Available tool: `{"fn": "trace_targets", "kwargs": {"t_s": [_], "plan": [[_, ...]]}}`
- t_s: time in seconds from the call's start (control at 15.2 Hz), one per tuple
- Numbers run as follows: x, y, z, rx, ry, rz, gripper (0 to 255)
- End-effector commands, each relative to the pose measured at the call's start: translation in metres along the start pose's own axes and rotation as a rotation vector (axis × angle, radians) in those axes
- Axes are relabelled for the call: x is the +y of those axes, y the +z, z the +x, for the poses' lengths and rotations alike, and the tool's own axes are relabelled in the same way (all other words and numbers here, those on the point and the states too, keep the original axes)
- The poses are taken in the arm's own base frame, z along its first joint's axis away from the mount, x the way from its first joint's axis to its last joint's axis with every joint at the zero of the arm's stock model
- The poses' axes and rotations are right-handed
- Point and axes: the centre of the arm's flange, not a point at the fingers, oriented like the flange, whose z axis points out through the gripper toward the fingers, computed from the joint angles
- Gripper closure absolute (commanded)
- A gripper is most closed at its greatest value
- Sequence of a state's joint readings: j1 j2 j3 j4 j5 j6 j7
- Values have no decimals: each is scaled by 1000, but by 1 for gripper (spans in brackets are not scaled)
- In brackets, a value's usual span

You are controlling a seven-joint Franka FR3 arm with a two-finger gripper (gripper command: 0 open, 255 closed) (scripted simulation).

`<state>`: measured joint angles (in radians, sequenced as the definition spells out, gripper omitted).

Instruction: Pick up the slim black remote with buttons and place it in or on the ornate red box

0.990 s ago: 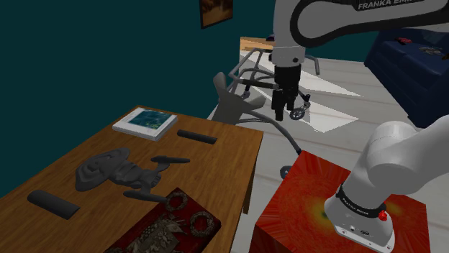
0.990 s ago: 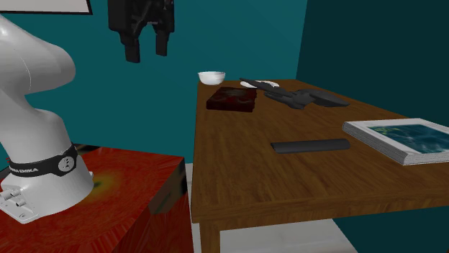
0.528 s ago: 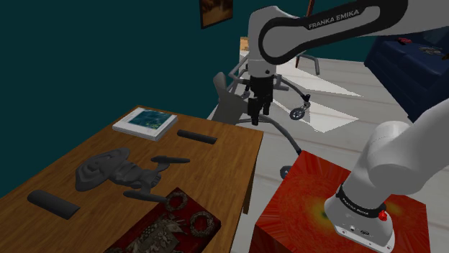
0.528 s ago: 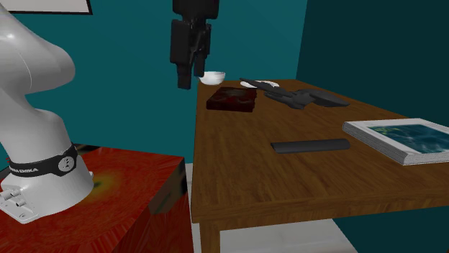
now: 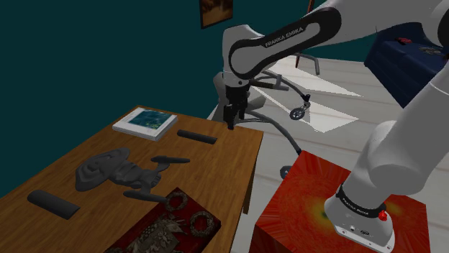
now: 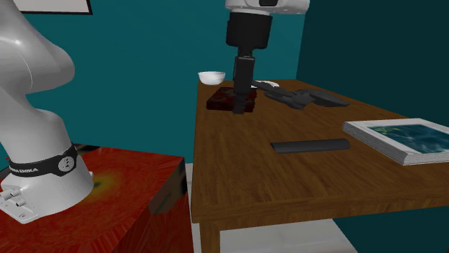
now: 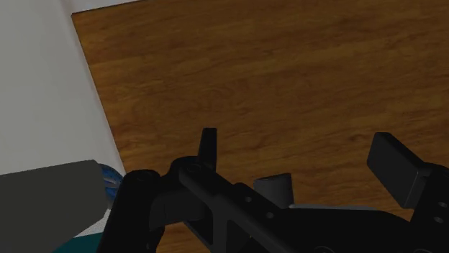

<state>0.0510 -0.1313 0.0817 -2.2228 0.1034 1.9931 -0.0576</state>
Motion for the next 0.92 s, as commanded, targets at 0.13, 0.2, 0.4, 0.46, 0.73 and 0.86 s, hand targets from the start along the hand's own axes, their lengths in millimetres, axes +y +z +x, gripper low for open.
{"fn": "trace_targets", "kwargs": {"t_s": [0.13,0.2,0.4,0.46,0.73,0.86], "plan": [[-6,18,47,23,-37,-3,0],[-8,22,58,29,-46,-4,0],[-14,35,93,45,-74,-6,0],[-17,39,104,51,-83,-7,0],[-27,54,150,73,-120,-10,0],[-28,61,156,76,-124,-10,0]]}}
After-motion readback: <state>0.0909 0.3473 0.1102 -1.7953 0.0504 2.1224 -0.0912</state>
